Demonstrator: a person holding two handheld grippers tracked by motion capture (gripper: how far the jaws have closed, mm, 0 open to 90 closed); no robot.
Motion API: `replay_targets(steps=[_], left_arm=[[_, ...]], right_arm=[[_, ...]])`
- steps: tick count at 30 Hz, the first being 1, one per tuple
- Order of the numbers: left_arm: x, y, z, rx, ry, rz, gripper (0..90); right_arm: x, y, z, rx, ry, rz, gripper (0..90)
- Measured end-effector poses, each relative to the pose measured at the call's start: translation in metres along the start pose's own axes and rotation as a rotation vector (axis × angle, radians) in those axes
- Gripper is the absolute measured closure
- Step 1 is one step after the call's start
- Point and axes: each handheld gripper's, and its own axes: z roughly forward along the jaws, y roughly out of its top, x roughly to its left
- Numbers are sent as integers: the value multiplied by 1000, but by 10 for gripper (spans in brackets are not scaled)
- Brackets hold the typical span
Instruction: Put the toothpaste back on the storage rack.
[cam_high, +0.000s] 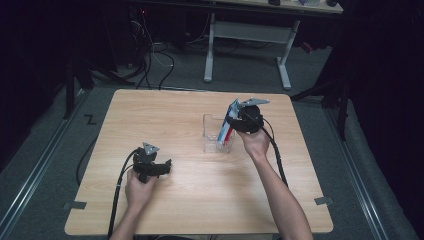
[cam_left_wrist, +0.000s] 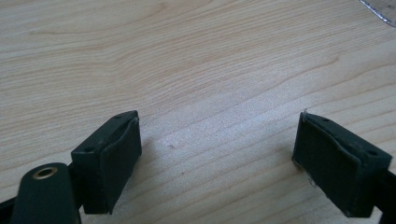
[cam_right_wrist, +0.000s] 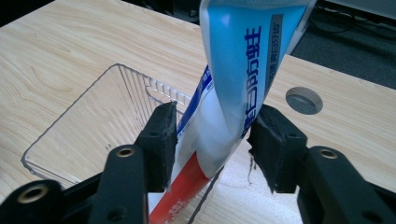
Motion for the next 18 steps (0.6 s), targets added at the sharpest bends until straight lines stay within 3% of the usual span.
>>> replay_targets(steps=[18], left_arm=[[0, 0, 0, 0, 0, 0, 155]], right_arm=[[-4, -1, -22, -59, 27, 16, 438]])
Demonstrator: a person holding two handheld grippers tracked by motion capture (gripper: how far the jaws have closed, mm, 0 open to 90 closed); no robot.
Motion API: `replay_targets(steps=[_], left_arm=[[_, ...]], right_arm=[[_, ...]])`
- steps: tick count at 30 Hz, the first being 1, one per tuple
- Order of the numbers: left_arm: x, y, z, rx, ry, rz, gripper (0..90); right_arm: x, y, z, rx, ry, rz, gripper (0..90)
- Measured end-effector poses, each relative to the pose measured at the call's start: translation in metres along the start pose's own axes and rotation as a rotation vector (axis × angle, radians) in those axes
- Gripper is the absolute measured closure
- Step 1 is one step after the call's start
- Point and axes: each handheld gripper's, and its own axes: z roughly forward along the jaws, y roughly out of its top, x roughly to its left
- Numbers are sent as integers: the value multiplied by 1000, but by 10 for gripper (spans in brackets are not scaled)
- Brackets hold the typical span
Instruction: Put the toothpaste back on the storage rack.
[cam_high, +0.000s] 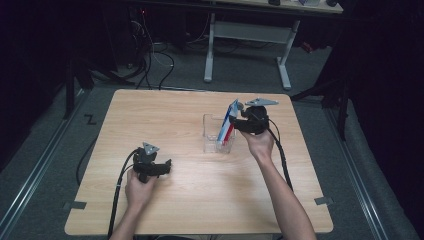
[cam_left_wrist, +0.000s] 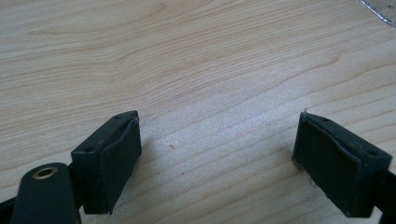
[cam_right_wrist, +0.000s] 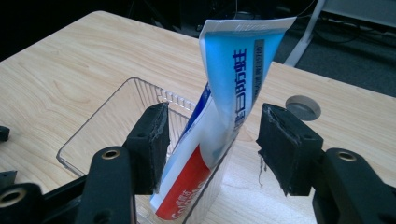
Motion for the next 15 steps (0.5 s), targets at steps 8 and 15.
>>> replay_targets(steps=[8, 15], left_arm=[[0, 0, 0, 0, 0, 0, 154], [0, 0, 0, 0, 0, 0, 155]], right_arm=[[-11, -4, -11, -14, 1, 40, 448], [-17, -7, -20, -14, 3, 49, 450]])
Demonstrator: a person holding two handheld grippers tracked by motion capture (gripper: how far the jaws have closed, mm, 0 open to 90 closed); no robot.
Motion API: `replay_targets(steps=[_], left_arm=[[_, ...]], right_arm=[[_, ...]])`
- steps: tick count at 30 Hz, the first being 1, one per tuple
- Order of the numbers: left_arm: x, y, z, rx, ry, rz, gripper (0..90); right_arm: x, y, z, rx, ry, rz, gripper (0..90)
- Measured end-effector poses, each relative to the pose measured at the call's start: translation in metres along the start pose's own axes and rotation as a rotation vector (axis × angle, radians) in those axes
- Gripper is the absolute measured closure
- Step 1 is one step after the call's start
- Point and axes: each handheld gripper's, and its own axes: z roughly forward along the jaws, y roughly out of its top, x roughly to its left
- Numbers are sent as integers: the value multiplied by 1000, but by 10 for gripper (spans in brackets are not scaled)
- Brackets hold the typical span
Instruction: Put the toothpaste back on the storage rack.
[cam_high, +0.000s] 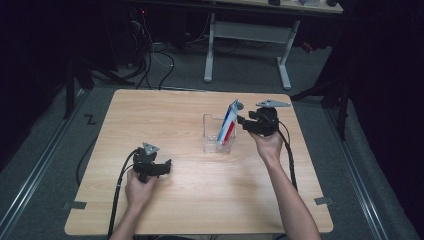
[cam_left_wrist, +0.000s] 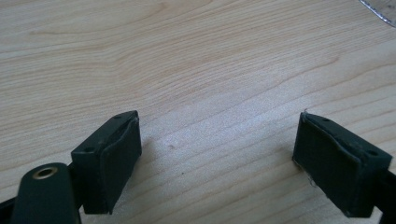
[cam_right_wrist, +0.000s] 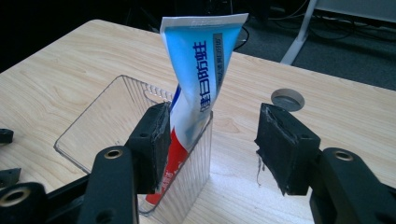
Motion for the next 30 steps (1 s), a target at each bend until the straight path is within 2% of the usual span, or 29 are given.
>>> replay_targets(steps=[18, 30], left_arm=[[0, 0, 0, 0, 0, 0, 154], [0, 0, 0, 0, 1, -1, 154]], right_arm=[[-6, -3, -19, -19, 19, -5, 447], [-23, -16, -37, -37, 9, 49, 454]])
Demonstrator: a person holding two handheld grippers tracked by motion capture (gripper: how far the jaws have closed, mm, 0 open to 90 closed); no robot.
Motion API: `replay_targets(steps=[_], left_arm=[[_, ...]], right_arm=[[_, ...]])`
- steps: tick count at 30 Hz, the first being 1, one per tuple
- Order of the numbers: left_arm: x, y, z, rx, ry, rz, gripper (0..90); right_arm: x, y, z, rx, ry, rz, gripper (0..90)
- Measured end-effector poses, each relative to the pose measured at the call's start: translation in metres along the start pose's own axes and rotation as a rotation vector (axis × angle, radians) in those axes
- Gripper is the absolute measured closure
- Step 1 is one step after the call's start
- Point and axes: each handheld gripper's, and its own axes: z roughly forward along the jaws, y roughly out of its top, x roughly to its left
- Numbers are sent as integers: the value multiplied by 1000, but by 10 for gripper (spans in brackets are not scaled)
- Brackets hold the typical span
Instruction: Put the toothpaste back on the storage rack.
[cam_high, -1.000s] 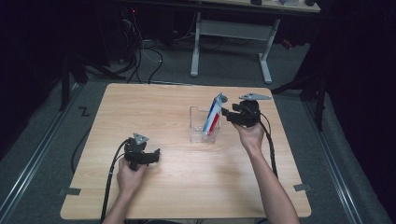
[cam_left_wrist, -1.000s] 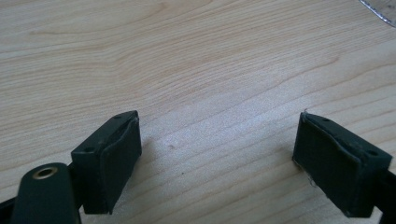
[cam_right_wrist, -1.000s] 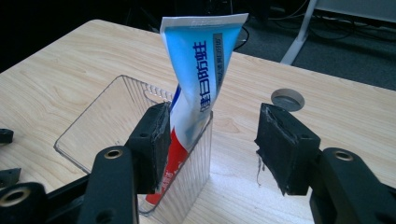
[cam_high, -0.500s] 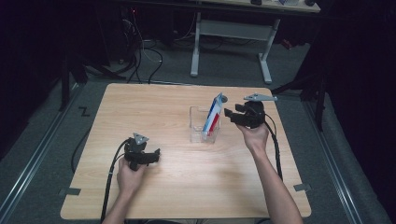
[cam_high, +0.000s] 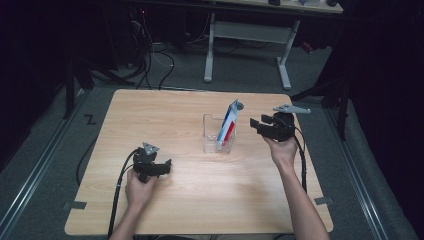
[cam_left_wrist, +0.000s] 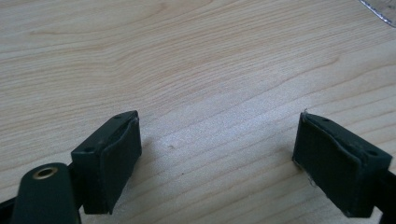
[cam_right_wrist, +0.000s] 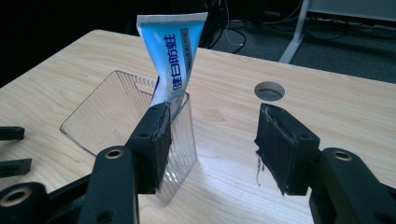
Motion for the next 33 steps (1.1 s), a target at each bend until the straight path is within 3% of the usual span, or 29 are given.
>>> replay_targets(steps=[33], left_arm=[[0, 0, 0, 0, 0, 1, 154]], right_arm=[[-14, -27, -30, -33, 1, 46, 458]])
